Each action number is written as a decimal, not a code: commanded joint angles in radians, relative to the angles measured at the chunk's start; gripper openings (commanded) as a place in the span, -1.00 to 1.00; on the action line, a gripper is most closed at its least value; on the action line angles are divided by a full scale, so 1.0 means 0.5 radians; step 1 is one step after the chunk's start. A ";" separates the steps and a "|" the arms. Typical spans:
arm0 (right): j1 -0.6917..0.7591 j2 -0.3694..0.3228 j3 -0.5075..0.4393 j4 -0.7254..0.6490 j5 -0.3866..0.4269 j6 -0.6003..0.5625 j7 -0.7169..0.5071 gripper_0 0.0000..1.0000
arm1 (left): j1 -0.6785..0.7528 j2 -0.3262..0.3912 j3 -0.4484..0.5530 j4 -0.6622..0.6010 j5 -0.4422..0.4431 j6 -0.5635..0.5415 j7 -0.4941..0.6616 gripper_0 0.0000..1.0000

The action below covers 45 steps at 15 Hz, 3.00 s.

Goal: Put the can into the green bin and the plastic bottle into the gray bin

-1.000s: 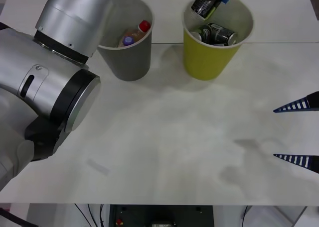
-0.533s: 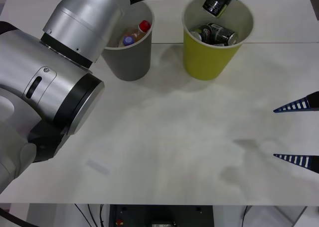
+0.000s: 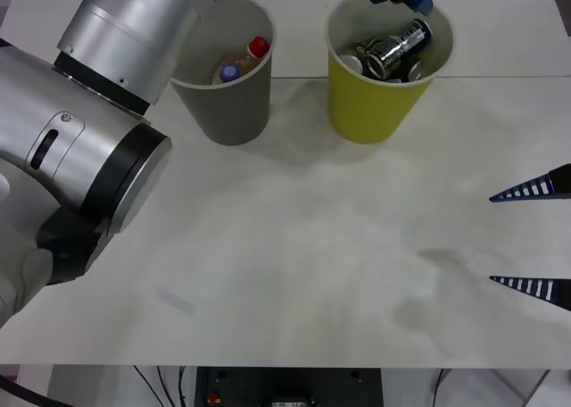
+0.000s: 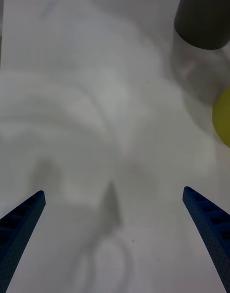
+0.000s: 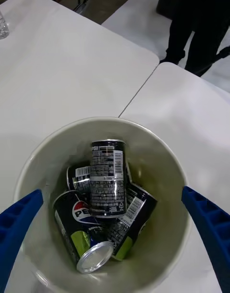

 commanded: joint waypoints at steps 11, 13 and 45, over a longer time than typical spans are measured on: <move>0.000 0.000 0.000 0.000 0.000 0.000 0.000 1.00 | 0.533 0.997 0.047 -0.484 1.170 -0.469 -0.773 1.00; 0.000 0.000 0.000 0.000 0.000 0.000 0.000 1.00 | 0.628 1.128 0.053 -0.506 1.320 -0.481 -0.948 1.00; 0.000 0.000 0.000 0.000 0.000 0.000 0.000 1.00 | 2.738 1.745 0.949 -1.629 1.615 -0.512 -2.470 1.00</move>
